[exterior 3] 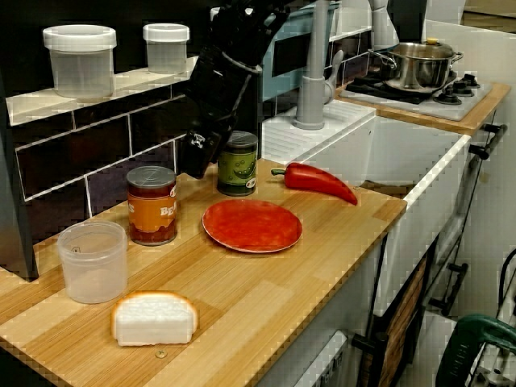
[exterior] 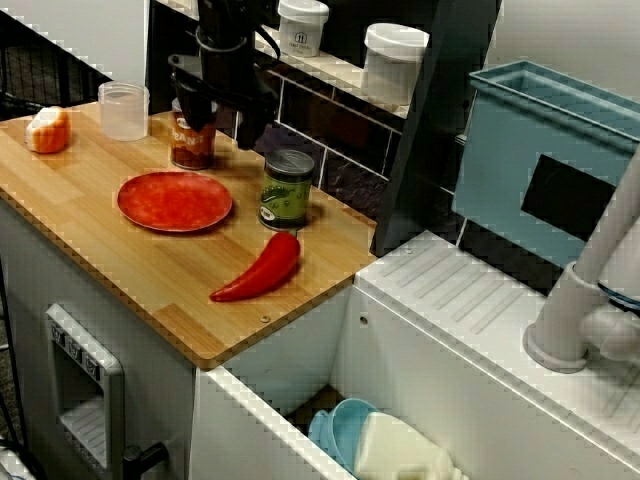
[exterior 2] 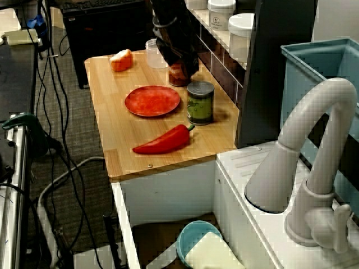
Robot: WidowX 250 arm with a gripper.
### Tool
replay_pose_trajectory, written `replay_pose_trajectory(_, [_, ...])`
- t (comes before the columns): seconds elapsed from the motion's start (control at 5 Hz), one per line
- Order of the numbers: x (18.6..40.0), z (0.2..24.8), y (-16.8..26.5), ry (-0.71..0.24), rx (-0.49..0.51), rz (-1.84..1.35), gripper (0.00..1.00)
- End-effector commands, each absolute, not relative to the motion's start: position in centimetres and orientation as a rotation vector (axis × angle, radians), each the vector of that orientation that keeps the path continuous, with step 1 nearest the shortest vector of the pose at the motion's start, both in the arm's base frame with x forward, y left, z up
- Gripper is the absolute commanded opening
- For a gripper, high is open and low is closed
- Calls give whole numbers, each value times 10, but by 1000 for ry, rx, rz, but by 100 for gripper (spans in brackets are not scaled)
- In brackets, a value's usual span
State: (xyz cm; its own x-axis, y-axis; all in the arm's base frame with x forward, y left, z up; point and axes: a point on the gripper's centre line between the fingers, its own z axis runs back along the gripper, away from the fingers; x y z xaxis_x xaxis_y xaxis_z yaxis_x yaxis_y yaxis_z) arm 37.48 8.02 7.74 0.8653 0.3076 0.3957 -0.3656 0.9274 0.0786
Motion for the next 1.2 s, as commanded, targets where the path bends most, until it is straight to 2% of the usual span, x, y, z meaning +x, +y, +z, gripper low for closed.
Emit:
replay_pose_trajectory(0.0, [362,95,57,-395,109,318,100])
replay_pose_trajectory(0.2, [348,88,37,-323,55,293,100])
replay_pose_trajectory(0.6, [328,93,16,-284,2,252,100])
replay_pose_trajectory(1.0, [339,104,58,-306,23,332,100])
